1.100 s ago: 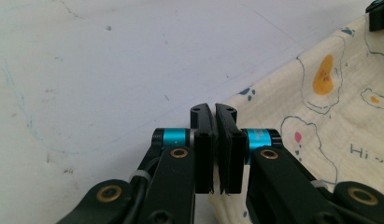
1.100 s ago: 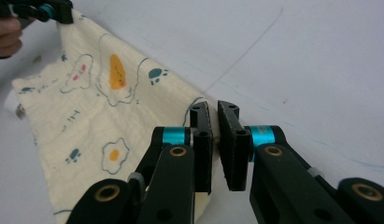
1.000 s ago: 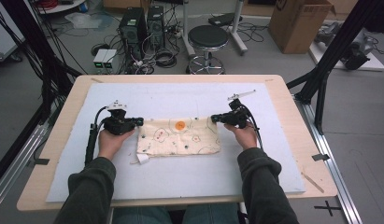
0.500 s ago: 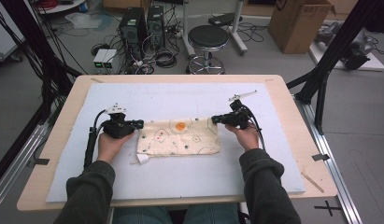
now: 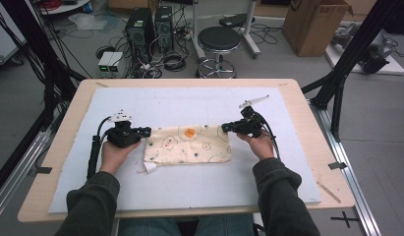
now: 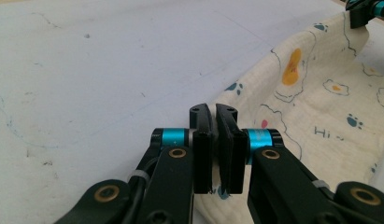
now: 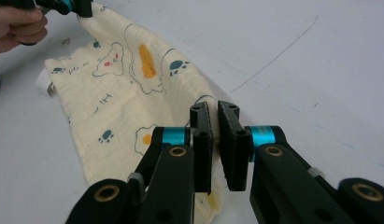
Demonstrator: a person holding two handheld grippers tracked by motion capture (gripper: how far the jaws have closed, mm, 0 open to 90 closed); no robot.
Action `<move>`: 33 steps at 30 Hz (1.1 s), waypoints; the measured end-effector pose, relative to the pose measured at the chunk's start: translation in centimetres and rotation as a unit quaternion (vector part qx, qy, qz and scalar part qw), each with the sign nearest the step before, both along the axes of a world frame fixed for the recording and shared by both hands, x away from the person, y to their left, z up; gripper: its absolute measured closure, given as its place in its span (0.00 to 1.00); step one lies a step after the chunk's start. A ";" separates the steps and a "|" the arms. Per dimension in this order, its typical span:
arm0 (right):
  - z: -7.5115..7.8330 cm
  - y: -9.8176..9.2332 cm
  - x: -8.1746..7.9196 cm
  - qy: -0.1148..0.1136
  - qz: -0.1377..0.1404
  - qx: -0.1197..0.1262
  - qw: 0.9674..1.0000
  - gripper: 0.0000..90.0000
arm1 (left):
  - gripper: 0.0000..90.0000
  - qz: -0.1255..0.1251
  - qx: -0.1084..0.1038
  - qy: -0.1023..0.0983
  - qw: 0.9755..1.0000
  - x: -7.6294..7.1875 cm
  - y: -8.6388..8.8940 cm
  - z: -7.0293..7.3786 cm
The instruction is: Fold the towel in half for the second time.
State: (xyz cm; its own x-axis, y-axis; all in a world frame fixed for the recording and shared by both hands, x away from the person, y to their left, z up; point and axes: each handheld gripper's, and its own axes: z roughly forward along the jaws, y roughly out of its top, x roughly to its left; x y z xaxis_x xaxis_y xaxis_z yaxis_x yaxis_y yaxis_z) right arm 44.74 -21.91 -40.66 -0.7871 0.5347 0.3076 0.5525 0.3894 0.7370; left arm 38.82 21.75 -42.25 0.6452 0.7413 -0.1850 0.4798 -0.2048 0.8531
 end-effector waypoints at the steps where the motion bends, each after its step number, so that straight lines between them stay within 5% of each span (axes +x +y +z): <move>1: 0.0 0.0 -0.1 0.002 0.000 -0.002 1.000 0.94 | 0.94 -0.002 0.000 -0.001 1.000 -0.1 0.0 0.1; 20: 0.5 -0.1 -1.2 -0.001 0.016 -0.016 1.000 0.94 | 0.94 -0.021 0.009 -0.013 1.000 -1.8 0.1 0.2; 33: -0.8 -1.0 -3.1 -0.005 0.026 0.007 1.000 0.94 | 0.93 -0.041 0.014 -0.019 0.999 -3.1 0.3 -0.3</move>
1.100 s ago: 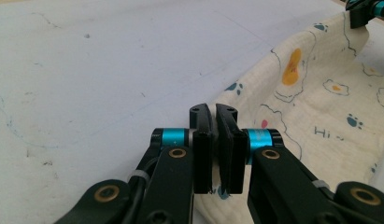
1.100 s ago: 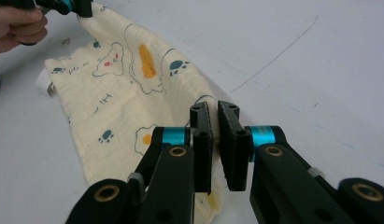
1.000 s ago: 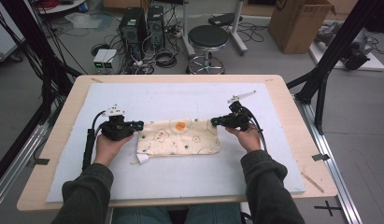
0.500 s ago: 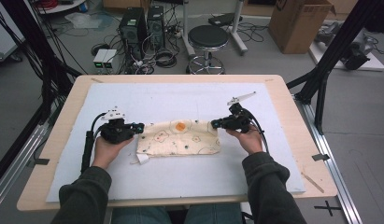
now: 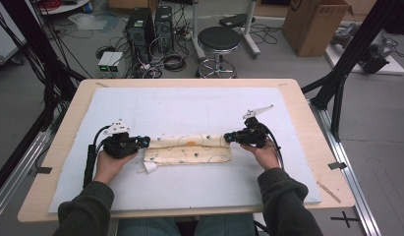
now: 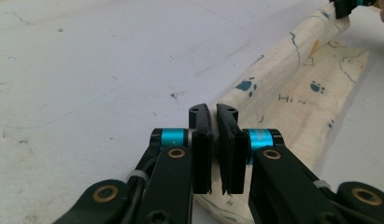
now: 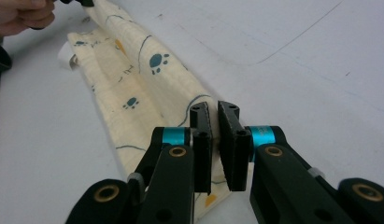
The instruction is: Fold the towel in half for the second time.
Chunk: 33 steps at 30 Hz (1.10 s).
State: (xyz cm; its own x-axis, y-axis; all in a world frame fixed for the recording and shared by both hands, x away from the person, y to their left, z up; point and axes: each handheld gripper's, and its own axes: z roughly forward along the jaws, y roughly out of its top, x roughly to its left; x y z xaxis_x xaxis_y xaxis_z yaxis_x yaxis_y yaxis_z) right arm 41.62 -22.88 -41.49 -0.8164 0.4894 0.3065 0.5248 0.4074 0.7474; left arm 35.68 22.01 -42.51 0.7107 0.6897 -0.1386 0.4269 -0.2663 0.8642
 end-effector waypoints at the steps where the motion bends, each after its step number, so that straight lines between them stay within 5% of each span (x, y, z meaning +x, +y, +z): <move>1: 0.0 0.0 0.0 0.000 0.000 0.000 1.000 0.94 | 0.93 -0.002 0.001 0.000 1.000 -0.1 0.0 -0.1; 16: -0.7 -0.2 -2.3 -0.007 0.017 -0.025 1.000 0.93 | 0.92 -0.034 0.029 -0.001 0.999 -1.8 -0.5 -0.3; 33: -1.2 -0.5 -4.3 -0.025 0.030 -0.020 0.999 0.90 | 0.89 -0.058 0.068 0.009 0.996 -3.1 -1.0 -0.4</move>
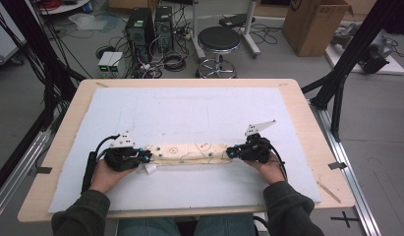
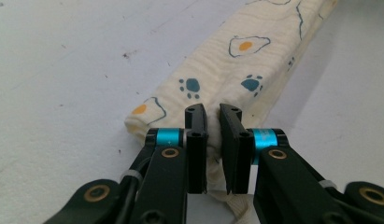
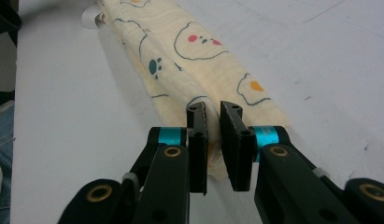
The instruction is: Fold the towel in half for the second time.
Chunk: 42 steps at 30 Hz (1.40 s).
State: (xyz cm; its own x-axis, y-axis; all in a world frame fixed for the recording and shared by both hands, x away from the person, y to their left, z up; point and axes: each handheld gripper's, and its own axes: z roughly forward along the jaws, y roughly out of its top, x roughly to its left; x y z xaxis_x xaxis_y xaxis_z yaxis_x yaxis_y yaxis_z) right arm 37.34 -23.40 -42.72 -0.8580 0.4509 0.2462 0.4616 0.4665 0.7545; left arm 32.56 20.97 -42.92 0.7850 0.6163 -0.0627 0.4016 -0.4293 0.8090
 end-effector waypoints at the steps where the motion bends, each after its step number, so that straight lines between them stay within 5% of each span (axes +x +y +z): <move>1: -0.1 0.0 -0.2 0.001 0.000 0.001 1.000 0.89 | 0.89 -0.001 -0.002 0.003 1.000 -0.1 0.1 -0.2; 7: -0.5 -0.1 -0.5 0.012 -0.002 0.001 1.000 0.83 | 0.83 -0.003 -0.007 0.015 1.000 -0.4 0.5 -0.5; 11: -0.5 -0.3 -0.6 0.016 -0.001 0.007 1.000 0.73 | 0.71 -0.013 -0.015 0.019 1.000 -0.7 0.6 -0.2; 14: 0.5 -0.7 -1.1 0.008 0.002 0.031 0.999 0.62 | 0.56 -0.009 -0.030 0.015 0.999 -0.9 0.9 0.4; 19: 2.0 -0.5 -1.2 -0.005 0.008 0.047 0.999 0.61 | 0.54 -0.006 -0.056 0.002 0.998 -0.8 0.7 1.6; 24: 3.0 1.5 -0.6 -0.007 0.020 0.042 0.999 0.77 | 0.71 -0.018 -0.054 -0.008 0.998 0.0 -1.4 2.3; 25: 3.1 2.9 -0.2 -0.005 0.034 0.040 0.999 0.85 | 0.86 -0.022 -0.048 -0.010 0.999 0.2 -2.0 2.4; 29: 2.8 5.6 0.4 0.005 0.055 0.026 0.998 0.92 | 0.97 -0.038 -0.031 -0.004 0.999 1.2 -4.4 2.3; 35: 1.6 8.0 1.0 0.024 0.070 0.001 0.997 0.94 | 0.98 -0.052 -0.012 0.019 0.998 2.3 -6.2 1.0; 42: 0.6 8.2 0.9 0.031 0.077 -0.035 0.996 0.95 | 0.98 -0.044 0.012 0.035 0.998 2.3 -5.7 -0.1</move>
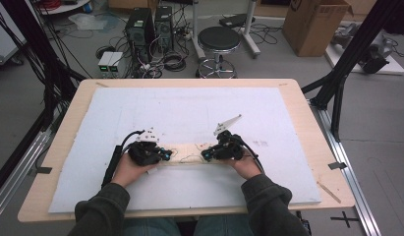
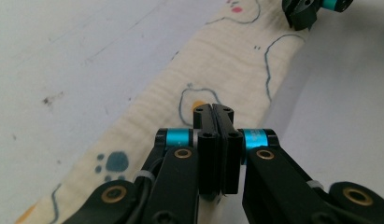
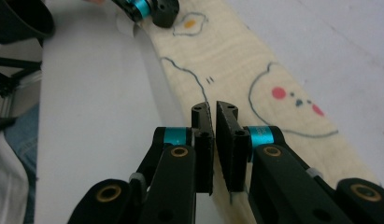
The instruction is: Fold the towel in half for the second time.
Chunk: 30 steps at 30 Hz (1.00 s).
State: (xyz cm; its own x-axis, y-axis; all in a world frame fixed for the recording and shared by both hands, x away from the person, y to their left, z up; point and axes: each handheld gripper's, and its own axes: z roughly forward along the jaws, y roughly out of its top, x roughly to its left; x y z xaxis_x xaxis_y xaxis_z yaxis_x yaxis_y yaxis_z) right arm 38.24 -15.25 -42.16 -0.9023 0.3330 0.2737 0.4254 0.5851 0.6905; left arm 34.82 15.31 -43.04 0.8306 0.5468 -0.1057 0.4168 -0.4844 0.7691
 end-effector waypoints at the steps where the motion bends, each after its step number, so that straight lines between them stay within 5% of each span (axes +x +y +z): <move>1: -0.3 -0.2 -0.1 -0.003 -0.002 -0.011 1.000 0.95 | 0.98 0.001 0.002 0.000 1.000 -0.1 0.2 -0.1; 24: -1.3 -6.2 -1.4 -0.037 -0.044 -0.020 0.998 0.87 | 0.90 0.014 0.022 -0.002 1.000 -1.7 4.0 -0.4; 30: -0.6 -6.1 -1.5 -0.055 -0.047 -0.007 0.997 0.76 | 0.82 0.037 -0.027 -0.025 0.999 -1.5 4.9 0.7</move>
State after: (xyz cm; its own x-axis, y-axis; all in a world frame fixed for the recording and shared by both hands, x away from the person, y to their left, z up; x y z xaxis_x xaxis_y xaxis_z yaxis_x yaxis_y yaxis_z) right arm 36.75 -21.30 -42.72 -0.8917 0.4197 0.1691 0.3999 0.5560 0.7287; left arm 33.32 20.22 -42.36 0.7928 0.6018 -0.0966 0.4112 -0.4111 0.8136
